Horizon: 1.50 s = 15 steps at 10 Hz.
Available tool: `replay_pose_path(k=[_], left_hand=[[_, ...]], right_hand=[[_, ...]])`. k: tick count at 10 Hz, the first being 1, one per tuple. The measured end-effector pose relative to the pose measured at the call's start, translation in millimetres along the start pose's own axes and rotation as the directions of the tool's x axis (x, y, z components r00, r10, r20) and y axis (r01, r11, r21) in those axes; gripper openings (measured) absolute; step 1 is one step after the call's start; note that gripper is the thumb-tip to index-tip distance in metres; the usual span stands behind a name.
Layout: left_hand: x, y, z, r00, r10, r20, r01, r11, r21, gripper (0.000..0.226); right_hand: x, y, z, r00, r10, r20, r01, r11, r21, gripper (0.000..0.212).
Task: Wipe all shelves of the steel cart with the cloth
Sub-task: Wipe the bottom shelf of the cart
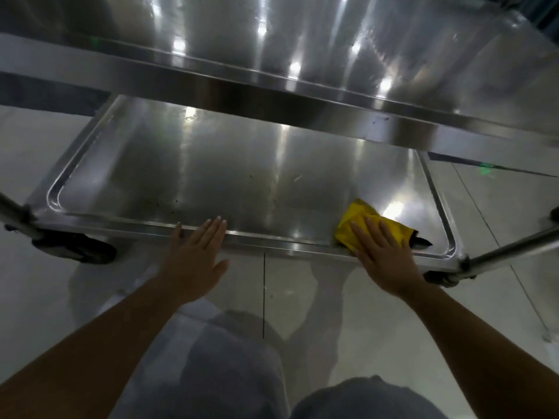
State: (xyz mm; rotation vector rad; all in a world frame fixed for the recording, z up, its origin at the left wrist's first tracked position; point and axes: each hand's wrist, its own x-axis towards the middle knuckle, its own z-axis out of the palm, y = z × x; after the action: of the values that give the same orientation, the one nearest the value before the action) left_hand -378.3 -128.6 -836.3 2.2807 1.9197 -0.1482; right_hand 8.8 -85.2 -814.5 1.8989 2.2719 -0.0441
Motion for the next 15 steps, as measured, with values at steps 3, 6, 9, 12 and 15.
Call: replay_pose_path(k=[3,6,9,12,15], left_hand=[[3.1,3.0,17.9,0.999,-0.041,-0.010,0.041,0.999,0.011,0.094],[-6.3,-53.9,0.3,0.975,-0.061,-0.214,0.077,0.995,0.065,0.094],[7.6,-81.2,7.4,0.900,-0.416,-0.132,0.389,0.901,-0.192,0.115],[17.6,-42.6,2.3,0.925,-0.379,-0.004,0.375,0.915,-0.151,0.105],[12.7,-151.1,-66.3,0.973,-0.142,0.181,0.140,0.990,0.023,0.117]], right_hand=[[60.0,-86.7,3.5,0.978,0.179,-0.105,-0.170,0.981,0.092,0.070],[58.8,-148.4,0.5,0.921,-0.340,-0.191,0.358,0.931,0.068,0.053],[107.8,-64.7,2.0,0.983,0.168,0.077,-0.182,0.954,0.239,0.061],[143.8,-234.3,-16.6,0.958,-0.274,0.079,0.259,0.953,0.157,0.063],[117.4,-208.0,-26.1,0.955,-0.284,0.088,0.286,0.958,-0.003,0.062]])
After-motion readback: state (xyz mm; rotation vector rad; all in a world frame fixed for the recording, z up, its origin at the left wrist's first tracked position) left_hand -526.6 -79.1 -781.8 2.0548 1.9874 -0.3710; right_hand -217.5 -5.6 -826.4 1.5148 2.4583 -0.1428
